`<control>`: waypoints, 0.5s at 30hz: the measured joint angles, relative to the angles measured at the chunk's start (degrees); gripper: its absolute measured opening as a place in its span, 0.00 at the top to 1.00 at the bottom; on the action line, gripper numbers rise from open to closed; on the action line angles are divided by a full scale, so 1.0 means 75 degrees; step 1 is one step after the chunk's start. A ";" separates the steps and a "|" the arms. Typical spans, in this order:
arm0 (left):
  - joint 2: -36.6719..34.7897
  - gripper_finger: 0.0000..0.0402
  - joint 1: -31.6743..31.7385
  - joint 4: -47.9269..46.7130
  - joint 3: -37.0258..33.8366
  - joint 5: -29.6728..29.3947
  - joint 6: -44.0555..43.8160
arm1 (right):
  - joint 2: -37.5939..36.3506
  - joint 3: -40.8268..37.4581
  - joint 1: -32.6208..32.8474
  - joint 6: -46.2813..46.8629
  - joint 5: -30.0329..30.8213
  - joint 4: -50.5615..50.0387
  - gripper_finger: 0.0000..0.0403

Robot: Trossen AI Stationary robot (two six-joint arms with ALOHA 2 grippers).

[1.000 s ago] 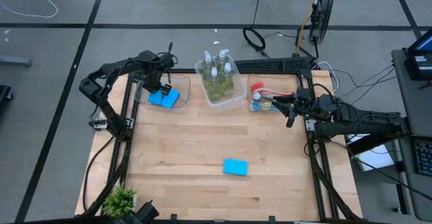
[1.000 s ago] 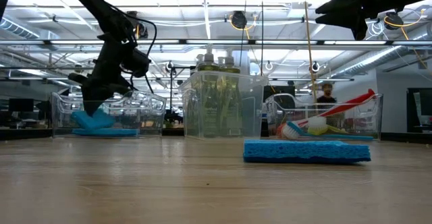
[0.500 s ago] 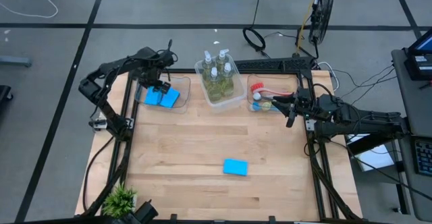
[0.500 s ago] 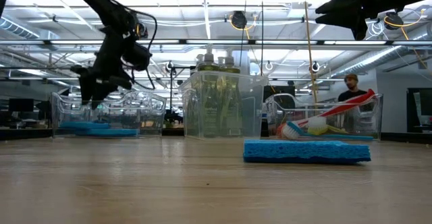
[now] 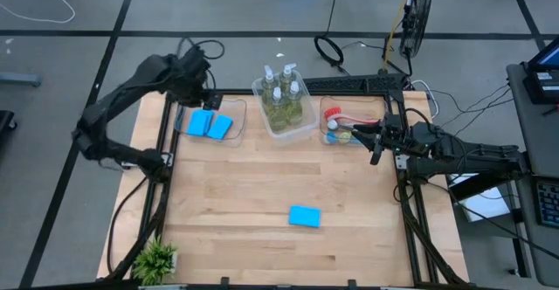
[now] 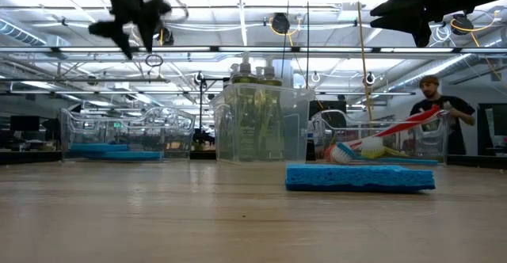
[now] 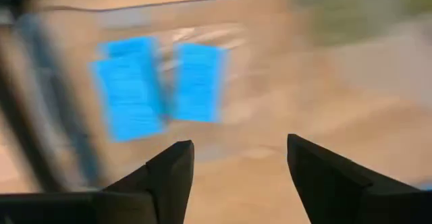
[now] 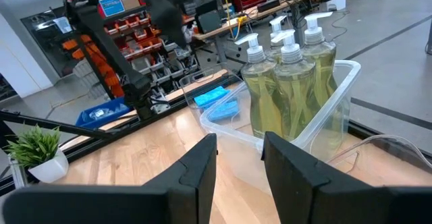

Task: Pick & Place Kitchen Sink Supplies
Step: Put the blue sponge into the left transparent bin

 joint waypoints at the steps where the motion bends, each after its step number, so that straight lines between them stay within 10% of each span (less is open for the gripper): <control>1: -0.0209 0.41 -0.0242 0.0123 0.0086 0.0172 -0.0170 | -0.0001 0.0000 0.0003 0.0000 0.0001 0.0000 0.73; 15: -0.1233 0.49 -0.4927 0.3238 0.0157 -0.0768 -0.1220 | 0.0000 0.0000 0.0001 -0.0030 0.0011 0.0028 0.73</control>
